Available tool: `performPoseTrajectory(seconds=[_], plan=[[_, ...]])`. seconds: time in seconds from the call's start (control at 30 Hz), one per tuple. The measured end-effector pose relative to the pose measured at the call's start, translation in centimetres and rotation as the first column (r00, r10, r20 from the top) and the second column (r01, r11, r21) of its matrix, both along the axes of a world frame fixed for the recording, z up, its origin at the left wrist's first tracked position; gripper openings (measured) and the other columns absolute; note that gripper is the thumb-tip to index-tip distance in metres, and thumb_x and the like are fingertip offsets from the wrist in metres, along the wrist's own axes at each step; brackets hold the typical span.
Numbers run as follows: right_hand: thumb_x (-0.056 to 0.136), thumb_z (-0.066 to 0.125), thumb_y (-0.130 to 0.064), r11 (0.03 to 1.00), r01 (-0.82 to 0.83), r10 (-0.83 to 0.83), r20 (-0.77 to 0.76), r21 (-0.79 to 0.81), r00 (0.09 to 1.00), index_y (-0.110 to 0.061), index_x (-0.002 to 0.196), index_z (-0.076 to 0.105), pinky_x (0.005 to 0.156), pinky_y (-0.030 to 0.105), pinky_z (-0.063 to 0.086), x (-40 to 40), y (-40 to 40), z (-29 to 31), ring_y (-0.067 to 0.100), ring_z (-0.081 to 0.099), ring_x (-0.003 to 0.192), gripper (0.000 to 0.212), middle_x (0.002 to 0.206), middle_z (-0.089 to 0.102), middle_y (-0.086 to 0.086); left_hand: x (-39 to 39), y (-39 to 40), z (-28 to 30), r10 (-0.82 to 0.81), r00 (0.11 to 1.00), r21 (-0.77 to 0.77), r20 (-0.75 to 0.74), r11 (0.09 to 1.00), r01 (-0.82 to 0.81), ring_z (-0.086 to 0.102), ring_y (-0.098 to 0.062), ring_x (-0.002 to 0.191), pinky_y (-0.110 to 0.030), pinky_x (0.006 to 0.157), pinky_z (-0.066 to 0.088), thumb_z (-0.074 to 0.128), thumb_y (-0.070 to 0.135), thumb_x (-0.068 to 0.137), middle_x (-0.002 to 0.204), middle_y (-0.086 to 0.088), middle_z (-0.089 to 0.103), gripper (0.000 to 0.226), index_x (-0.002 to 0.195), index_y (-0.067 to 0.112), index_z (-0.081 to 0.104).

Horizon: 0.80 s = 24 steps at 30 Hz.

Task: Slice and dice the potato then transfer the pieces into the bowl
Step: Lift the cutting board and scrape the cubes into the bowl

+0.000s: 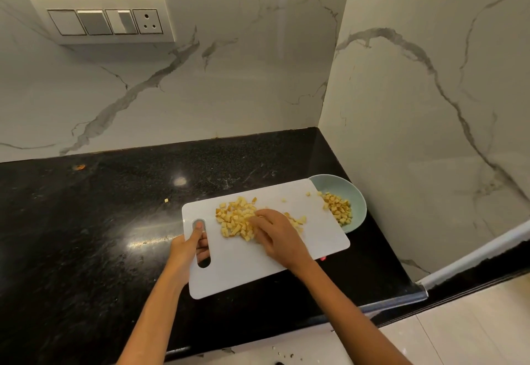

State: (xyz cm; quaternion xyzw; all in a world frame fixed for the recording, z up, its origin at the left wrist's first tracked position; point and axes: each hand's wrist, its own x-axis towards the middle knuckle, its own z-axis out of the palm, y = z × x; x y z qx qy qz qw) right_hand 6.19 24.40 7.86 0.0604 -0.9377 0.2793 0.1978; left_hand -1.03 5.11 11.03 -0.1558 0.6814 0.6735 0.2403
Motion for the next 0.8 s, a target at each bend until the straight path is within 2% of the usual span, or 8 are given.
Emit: performPoseTrajectory(seconds=[0.1, 0.2, 0.27, 0.33, 0.43, 0.6, 0.73, 0.8], plan=[[0.085, 0.05, -0.009, 0.997, 0.08, -0.08, -0.033, 0.017, 0.996, -0.004, 0.097, 0.069, 0.082, 0.027, 0.048, -0.4, 1.7, -0.2, 0.023, 0.063, 0.092, 0.023, 0.097, 0.068, 0.01, -0.1, -0.2, -0.1, 0.003, 1.0, 0.005, 0.0, 1.0, -0.003, 0.066, -0.026, 0.073, -0.026, 0.05, 0.056, 0.054, 0.034, 0.091, 0.082, -0.015, 0.066, 0.032, 0.085, 0.003, 0.06], [0.085, 0.051, 0.004, 0.962, 0.27, -0.269, 0.028, -0.043, 0.963, 0.001, 0.106, 0.067, 0.088, 0.037, 0.05, -0.5, 3.6, -0.6, 0.03, 0.062, 0.1, 0.026, 0.103, 0.067, 0.015, -0.2, -0.4, -0.5, 0.004, 1.0, 0.01, -0.001, 1.0, -0.004, 0.064, -0.026, 0.072, -0.028, 0.054, 0.054, 0.055, 0.035, 0.091, 0.082, -0.015, 0.064, 0.033, 0.085, 0.003, 0.06], [0.091, 0.048, 0.0, 0.94, 0.334, -0.331, 0.053, -0.064, 0.942, 0.0, 0.112, 0.064, 0.092, 0.029, 0.043, -0.8, 3.7, -0.4, 0.026, 0.059, 0.106, 0.027, 0.109, 0.065, 0.014, -0.2, -0.4, -0.6, -0.004, 1.0, 0.011, 0.001, 1.0, 0.004, 0.064, -0.025, 0.071, -0.026, 0.051, 0.055, 0.055, 0.035, 0.091, 0.082, -0.016, 0.063, 0.034, 0.086, 0.002, 0.06], [0.093, 0.046, -0.014, 0.963, 0.27, -0.269, 0.036, -0.005, 0.962, -0.004, 0.11, 0.065, 0.088, 0.024, 0.041, -0.7, 2.8, 0.0, 0.021, 0.059, 0.102, 0.027, 0.106, 0.066, 0.01, -0.1, -0.4, -0.5, -0.009, 1.0, -0.001, 0.003, 1.0, 0.009, 0.064, -0.025, 0.072, -0.025, 0.052, 0.054, 0.054, 0.035, 0.092, 0.082, -0.015, 0.063, 0.033, 0.086, 0.003, 0.06], [0.091, 0.044, -0.027, 0.98, 0.181, -0.182, 0.01, 0.079, 0.983, -0.008, 0.098, 0.069, 0.082, 0.03, 0.05, -0.6, 2.9, -0.2, 0.02, 0.062, 0.092, 0.033, 0.096, 0.067, 0.007, 0.0, -0.6, -0.7, -0.01, 1.0, 0.008, -0.003, 1.0, 0.01, 0.064, -0.025, 0.072, -0.025, 0.053, 0.055, 0.053, 0.034, 0.092, 0.082, -0.016, 0.062, 0.032, 0.084, 0.003, 0.059], [0.087, 0.055, -0.006, 0.934, 0.333, -0.34, 0.037, 0.129, 0.94, -0.001, 0.086, 0.066, 0.068, 0.037, 0.054, -1.3, 8.2, -0.4, 0.026, 0.062, 0.077, 0.012, 0.084, 0.066, 0.012, 0.1, -0.9, -0.9, -0.028, 1.0, 0.028, -0.004, 0.999, 0.028, 0.063, -0.027, 0.075, -0.022, 0.046, 0.054, 0.053, 0.033, 0.092, 0.088, -0.021, 0.06, 0.033, 0.089, 0.001, 0.059], [0.093, 0.05, -0.003, 0.852, 0.522, -0.521, 0.139, 0.032, 0.842, 0.004, 0.089, 0.066, 0.073, 0.043, 0.051, -0.8, 11.9, 0.1, 0.033, 0.062, 0.082, 0.019, 0.088, 0.066, 0.02, 0.1, -1.0, -0.6, -0.023, 1.0, 0.038, -0.007, 0.999, 0.023, 0.064, -0.026, 0.075, -0.022, 0.046, 0.054, 0.053, 0.033, 0.092, 0.087, -0.018, 0.063, 0.031, 0.088, 0.002, 0.06], [0.094, 0.047, -0.003, 0.834, 0.552, -0.543, 0.155, -0.016, 0.825, 0.004, 0.085, 0.065, 0.074, 0.045, 0.051, -0.9, 12.1, 0.5, 0.033, 0.061, 0.079, 0.022, 0.085, 0.066, 0.02, 0.1, -0.9, -0.5, -0.016, 1.0, 0.038, 0.0, 0.999, 0.016, 0.064, -0.026, 0.075, -0.022, 0.047, 0.054, 0.054, 0.032, 0.092, 0.086, -0.017, 0.063, 0.031, 0.087, 0.002, 0.059]])
